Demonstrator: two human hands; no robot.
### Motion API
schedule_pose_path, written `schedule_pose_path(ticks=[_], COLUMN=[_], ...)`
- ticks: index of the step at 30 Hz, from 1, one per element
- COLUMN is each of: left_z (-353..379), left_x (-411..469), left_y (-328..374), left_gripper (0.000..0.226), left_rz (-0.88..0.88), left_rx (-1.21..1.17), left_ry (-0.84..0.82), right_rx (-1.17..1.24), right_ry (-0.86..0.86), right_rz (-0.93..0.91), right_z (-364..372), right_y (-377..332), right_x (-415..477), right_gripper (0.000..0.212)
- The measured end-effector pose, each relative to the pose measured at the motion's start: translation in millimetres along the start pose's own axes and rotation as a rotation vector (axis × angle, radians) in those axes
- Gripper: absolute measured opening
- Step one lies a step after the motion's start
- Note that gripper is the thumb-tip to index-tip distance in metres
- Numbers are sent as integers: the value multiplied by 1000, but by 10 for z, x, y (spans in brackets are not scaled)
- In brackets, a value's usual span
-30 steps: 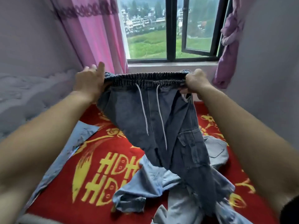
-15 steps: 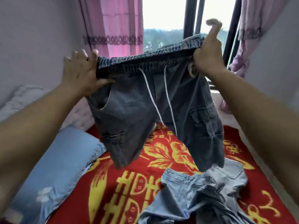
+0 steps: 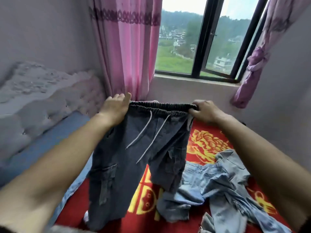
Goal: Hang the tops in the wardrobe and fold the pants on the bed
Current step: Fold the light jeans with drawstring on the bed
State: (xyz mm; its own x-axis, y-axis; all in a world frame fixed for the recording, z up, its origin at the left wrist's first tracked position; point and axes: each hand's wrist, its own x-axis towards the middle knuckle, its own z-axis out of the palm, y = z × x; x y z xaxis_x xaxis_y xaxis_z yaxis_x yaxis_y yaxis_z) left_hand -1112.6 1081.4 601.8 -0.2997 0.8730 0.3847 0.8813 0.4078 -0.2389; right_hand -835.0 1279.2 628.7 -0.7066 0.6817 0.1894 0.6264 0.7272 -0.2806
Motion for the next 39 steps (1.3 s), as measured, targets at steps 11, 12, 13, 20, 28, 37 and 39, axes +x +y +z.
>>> schedule_pose_path(ticks=[11,12,13,20,28,37,39], left_z=[1443,1503,1548,1770,2392,2300,2026], left_x=[-1258,-1329,-1390,-1604,-1848,155,832], left_y=[345,367,388,695,919,91,-180], left_gripper=[69,62,55,14,38,43,40], left_rz=[159,169,170,30,9,-406,-469], left_rx=[-93,-104,-113,-35,9,-508,-537], left_ry=[-312,-338,-370,-764,-1078,-759,-525], right_rx=[-531,-545,-541,-389,-335,-150,-124], right_ry=[-143,-213,-281,-642,-929,-584,-336], right_rz=[-166,-146,-117,28,104,167,93], right_z=[1378,1492,1602,2242,2935,2315,1795], right_y=[269,267,264,297,633,776,655], right_x=[-622,-705,-794,-1265,-1120,960,1531], right_gripper=[54,55,53,17,33,29,29])
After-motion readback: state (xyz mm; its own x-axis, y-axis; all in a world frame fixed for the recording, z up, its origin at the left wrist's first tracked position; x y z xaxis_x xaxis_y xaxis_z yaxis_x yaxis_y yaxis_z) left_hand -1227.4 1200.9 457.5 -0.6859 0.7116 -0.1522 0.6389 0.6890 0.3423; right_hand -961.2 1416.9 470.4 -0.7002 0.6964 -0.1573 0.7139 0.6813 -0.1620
